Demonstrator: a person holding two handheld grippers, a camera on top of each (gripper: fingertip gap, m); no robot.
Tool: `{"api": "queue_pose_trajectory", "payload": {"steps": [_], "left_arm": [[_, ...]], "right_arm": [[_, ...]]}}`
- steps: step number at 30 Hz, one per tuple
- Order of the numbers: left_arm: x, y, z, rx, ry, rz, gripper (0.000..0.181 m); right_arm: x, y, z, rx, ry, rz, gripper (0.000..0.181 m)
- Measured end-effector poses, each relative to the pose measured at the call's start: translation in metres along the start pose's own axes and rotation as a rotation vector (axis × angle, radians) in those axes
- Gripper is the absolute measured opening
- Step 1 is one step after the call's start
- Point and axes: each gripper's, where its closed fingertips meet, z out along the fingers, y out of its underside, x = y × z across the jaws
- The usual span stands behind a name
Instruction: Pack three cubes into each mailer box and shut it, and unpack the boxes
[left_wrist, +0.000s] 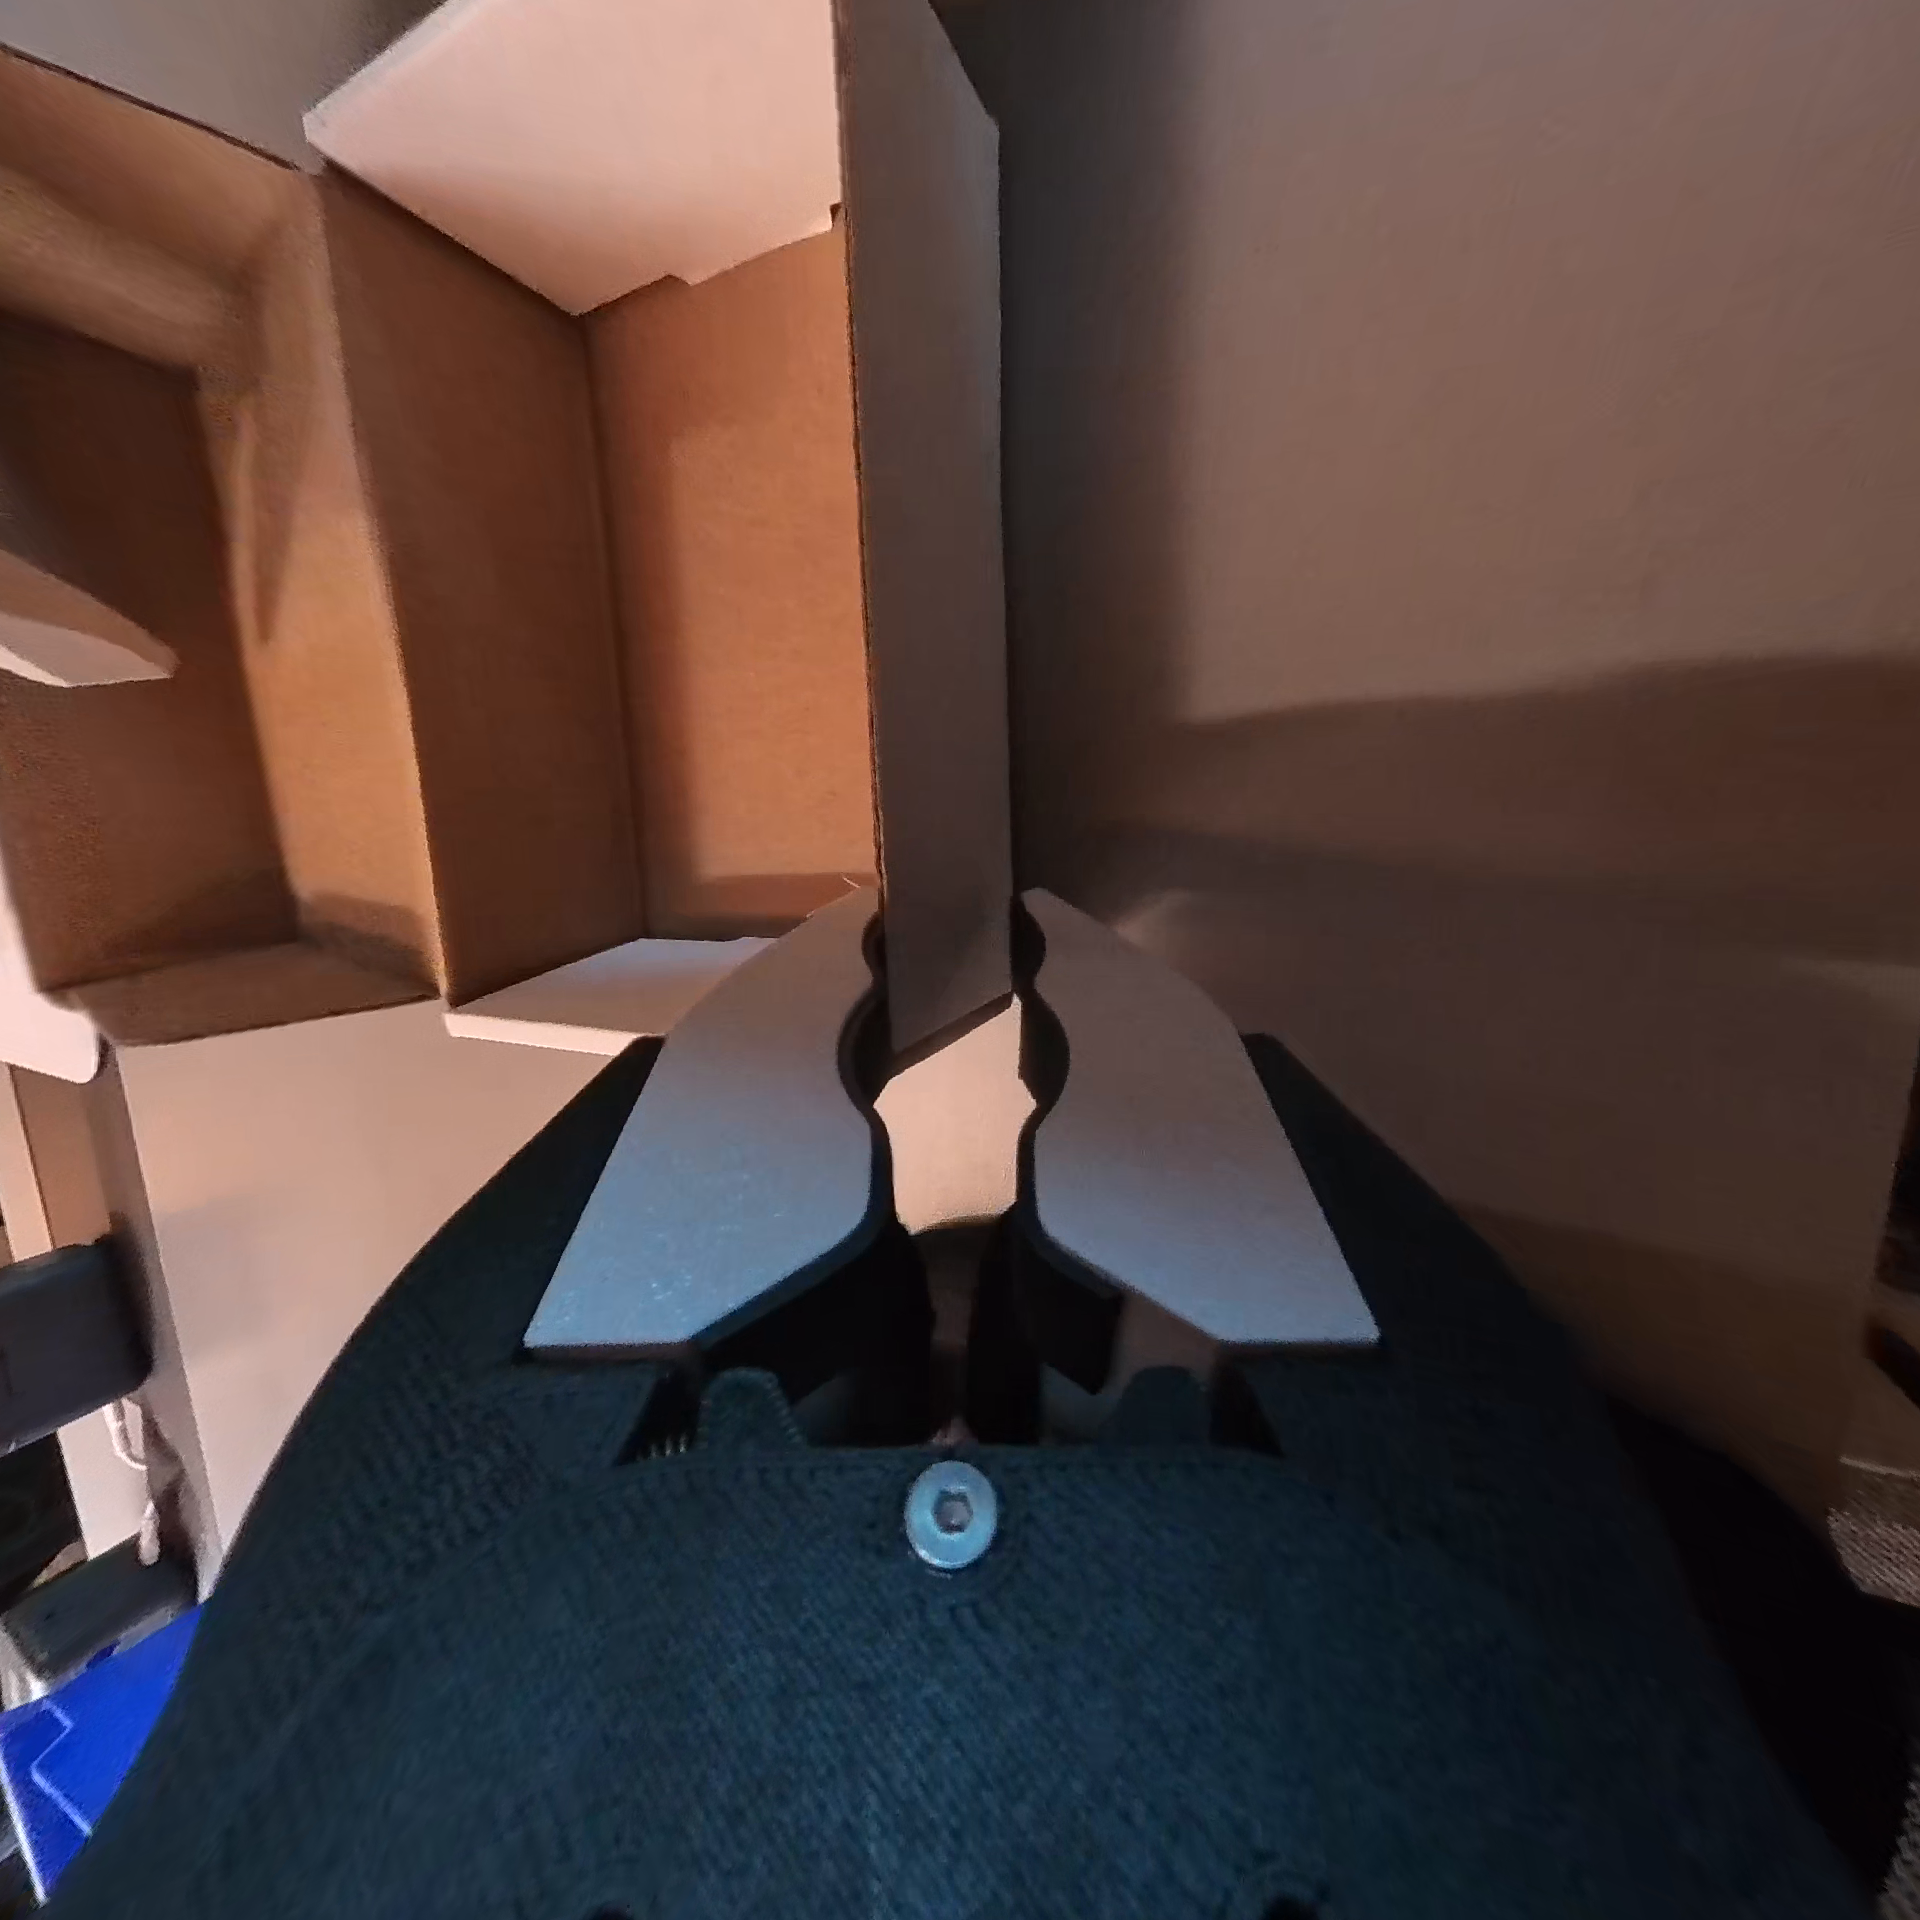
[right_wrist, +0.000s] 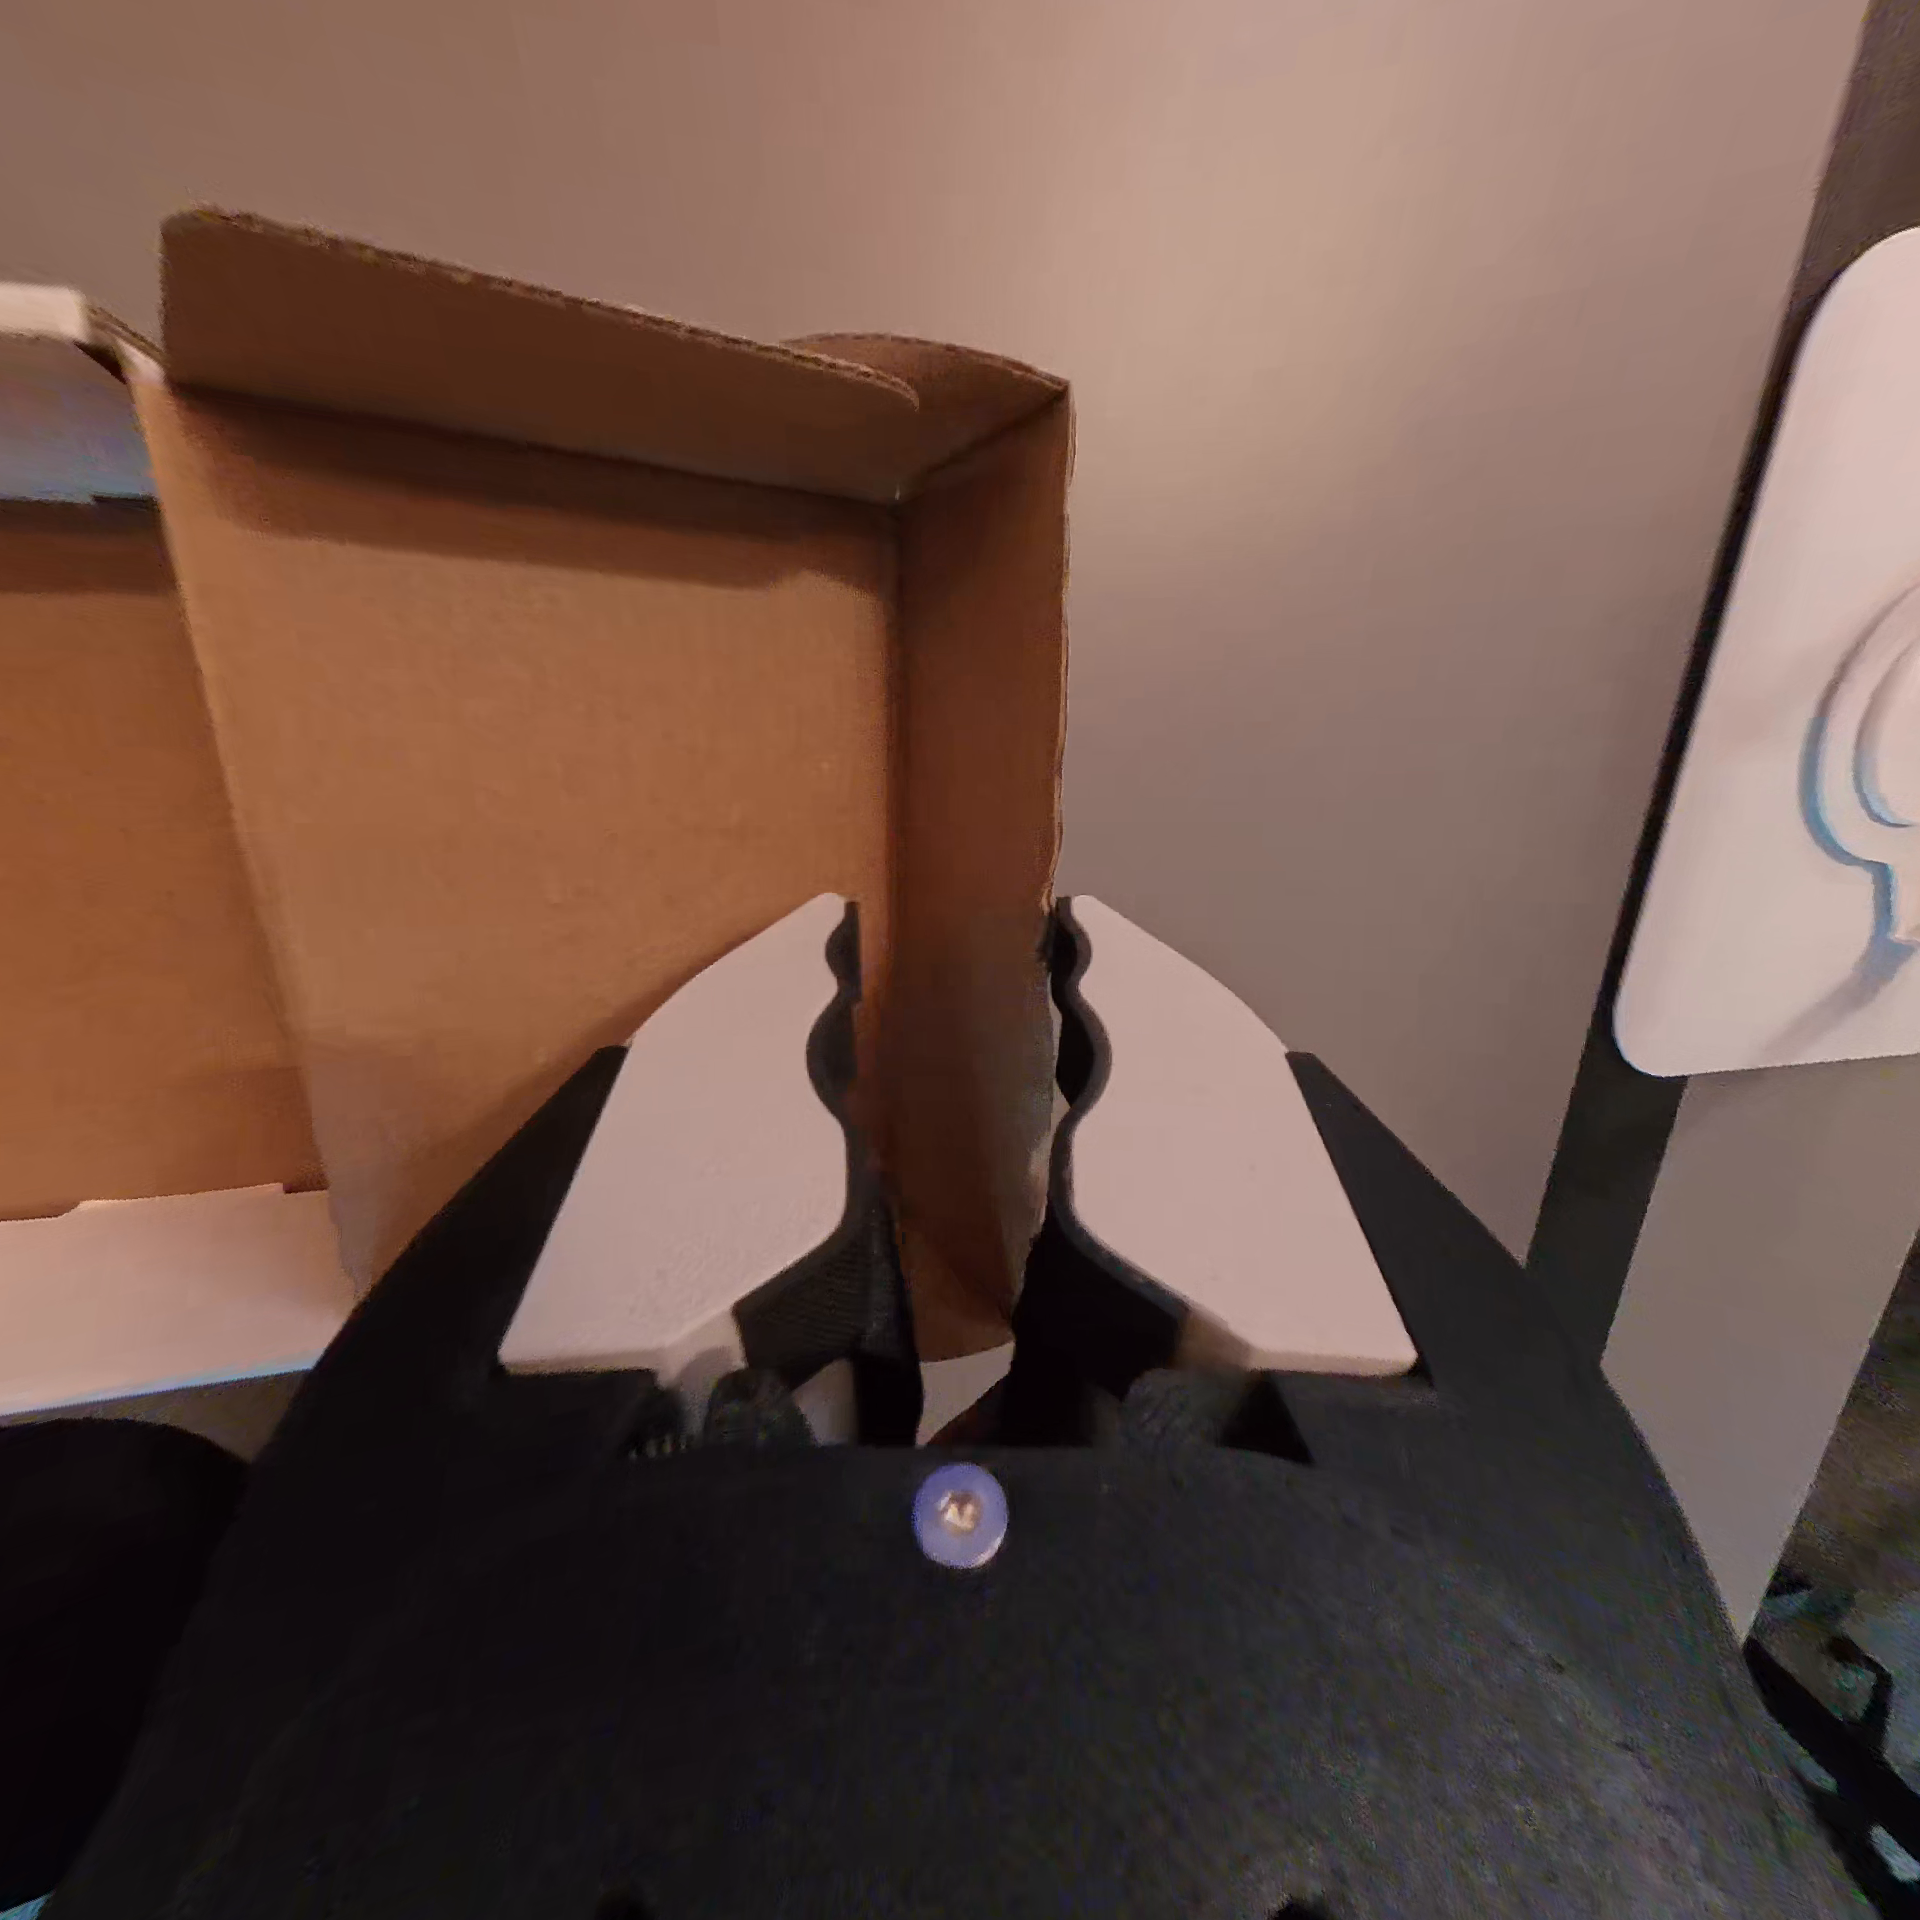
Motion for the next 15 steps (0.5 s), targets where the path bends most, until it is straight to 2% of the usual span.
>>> {"api": "queue_pose_trajectory", "payload": {"steps": [3, 9, 15], "left_arm": [[0.000, 0.000, 0.000, 0.001, -0.007, 0.001, 0.021], [-0.002, -0.003, -0.002, 0.023, -0.016, -0.007, 0.024], [-0.005, -0.006, -0.008, 0.050, -0.028, -0.019, 0.028]], "right_arm": [[0.006, -0.007, -0.018, 0.049, 0.027, 0.022, 0.048], [0.010, -0.023, -0.061, 0.204, 0.108, 0.058, 0.062], [0.008, -0.030, -0.102, 0.355, 0.172, 0.119, 0.066]]}}
